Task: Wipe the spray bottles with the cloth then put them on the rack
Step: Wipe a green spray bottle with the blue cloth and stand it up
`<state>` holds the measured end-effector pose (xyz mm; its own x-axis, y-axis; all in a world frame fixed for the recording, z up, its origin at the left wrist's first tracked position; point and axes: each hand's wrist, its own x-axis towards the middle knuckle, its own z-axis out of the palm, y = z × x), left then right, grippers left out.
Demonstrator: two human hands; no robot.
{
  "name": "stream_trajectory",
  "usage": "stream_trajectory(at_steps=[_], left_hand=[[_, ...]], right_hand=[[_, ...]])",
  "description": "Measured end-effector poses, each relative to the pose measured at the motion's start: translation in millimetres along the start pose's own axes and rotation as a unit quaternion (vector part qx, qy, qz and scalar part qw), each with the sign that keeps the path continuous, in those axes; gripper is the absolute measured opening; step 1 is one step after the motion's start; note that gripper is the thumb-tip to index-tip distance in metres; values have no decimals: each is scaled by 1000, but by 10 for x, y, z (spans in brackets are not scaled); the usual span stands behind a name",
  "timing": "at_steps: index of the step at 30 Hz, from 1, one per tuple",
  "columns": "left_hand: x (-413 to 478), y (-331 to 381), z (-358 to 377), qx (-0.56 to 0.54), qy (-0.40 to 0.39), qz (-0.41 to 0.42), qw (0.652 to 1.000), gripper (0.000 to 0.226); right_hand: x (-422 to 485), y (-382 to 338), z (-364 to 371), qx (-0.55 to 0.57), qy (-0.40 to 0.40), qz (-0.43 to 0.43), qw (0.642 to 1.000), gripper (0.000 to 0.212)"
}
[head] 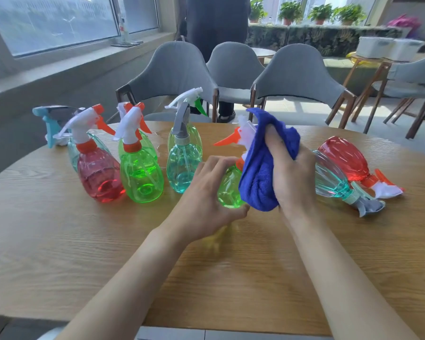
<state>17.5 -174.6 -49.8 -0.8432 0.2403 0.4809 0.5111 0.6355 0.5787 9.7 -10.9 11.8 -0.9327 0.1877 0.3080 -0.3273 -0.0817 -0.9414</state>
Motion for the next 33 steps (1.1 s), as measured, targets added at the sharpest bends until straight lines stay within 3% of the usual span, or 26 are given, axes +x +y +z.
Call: stream_trajectory(at_steps=[3,7,9,11,15,19,23,26,30,33], left_hand=[[7,3,-19,19,15,-20,1000,75],[10,6,-87,-28,13,-25,999,75],[1,30,-124,-59,11,-40,997,85],[7,61,-147,-86,21,-62,994,89],[33,124,-122,-120,111,-49,985,67],[114,250,-127,-154,189,-73,967,55],[166,267,-170,-229,174,-98,953,22],[149,304,-190,-266,141,-92,949,24],[136,376,-249,-330,118,-110,930,30],[116,394,-254,-323,105,-96,936,34]], right_hand=[[49,9,-21,148,-66,113,980,23],[129,187,-97,290,-155,203,922,32],[167,266,-124,314,-156,237,906,31],[197,347,-117,293,-119,255,914,26],[146,376,-1,164,-38,214,962,26],[33,215,87,190,-90,173,962,26],[-7,119,142,204,-117,110,966,23],[-9,92,163,142,-117,48,982,15],[11,84,217,4,-97,-50,994,42],[28,122,250,-36,-80,-60,994,37]])
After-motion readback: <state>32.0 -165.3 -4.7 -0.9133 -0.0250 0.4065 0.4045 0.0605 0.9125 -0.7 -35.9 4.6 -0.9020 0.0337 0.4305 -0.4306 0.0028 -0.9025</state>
